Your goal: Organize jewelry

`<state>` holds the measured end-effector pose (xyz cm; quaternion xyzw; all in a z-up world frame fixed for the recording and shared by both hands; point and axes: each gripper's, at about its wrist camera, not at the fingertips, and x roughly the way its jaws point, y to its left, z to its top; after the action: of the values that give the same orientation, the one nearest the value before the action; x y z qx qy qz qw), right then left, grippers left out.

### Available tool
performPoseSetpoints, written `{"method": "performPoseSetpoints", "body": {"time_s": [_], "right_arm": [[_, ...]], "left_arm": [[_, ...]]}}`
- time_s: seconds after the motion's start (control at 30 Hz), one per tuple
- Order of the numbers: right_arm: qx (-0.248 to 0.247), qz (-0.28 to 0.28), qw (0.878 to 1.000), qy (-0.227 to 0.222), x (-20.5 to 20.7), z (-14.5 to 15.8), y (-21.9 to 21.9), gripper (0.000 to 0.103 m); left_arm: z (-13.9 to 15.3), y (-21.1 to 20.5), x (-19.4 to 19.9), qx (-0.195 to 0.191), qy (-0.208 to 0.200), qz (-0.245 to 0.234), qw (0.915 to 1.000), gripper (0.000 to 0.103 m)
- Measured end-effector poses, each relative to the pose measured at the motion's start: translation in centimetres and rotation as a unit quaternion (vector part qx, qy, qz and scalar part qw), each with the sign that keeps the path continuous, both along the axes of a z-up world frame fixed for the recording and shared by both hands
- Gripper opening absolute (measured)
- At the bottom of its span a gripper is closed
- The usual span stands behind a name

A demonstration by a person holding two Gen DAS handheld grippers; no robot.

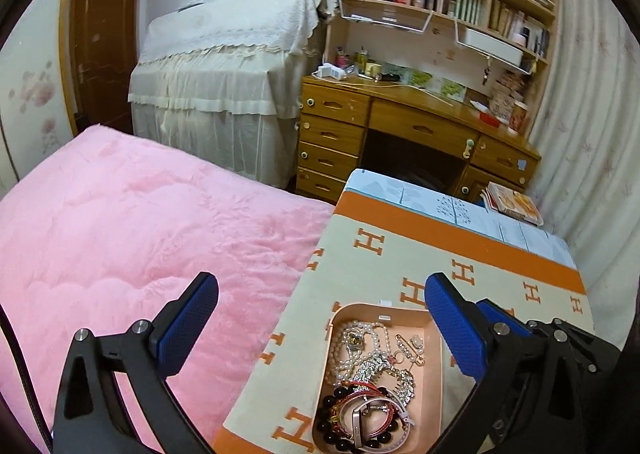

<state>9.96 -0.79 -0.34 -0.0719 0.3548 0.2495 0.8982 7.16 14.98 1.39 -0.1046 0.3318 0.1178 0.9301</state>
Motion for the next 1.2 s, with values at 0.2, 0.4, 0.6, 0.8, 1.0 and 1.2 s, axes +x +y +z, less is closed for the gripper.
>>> {"method": "performPoseSetpoints", "body": {"time_s": [0.2, 0.4, 0.6, 0.8, 1.0, 1.2], "right_arm": [[-0.020, 0.012, 1.000, -0.006, -0.5, -0.3, 1.2, 0.047], [-0.021, 0.000, 1.000, -0.013, -1.2, -0.2, 0.3, 0.048], [0.004, -0.028, 0.999, 0.014, -1.1, -0.8, -2.1, 0.048], [0.020, -0.076, 0.995, 0.054, -1.2, -2.9, -6.0, 0.048], [0.023, -0.131, 0.988, 0.075, -2.9, -5.1, -10.7, 0.048], [0.037, -0.175, 0.980, 0.087, -5.2, -6.1, -15.6, 0.048]], "left_arm": [[-0.4, -0.2, 0.2, -0.001, 0.010, 0.001, 0.9999, 0.102], [-0.6, -0.8, 0.2, -0.014, 0.021, -0.005, 0.9997, 0.102], [-0.5, -1.7, 0.1, -0.010, 0.021, -0.015, 0.9996, 0.102], [-0.5, -3.2, -0.3, 0.001, 0.022, -0.028, 0.9994, 0.102], [-1.8, -7.2, 0.2, 0.020, 0.053, -0.079, 0.9952, 0.102], [-3.4, -13.7, -0.7, 0.044, 0.074, -0.152, 0.9846, 0.102]]}}
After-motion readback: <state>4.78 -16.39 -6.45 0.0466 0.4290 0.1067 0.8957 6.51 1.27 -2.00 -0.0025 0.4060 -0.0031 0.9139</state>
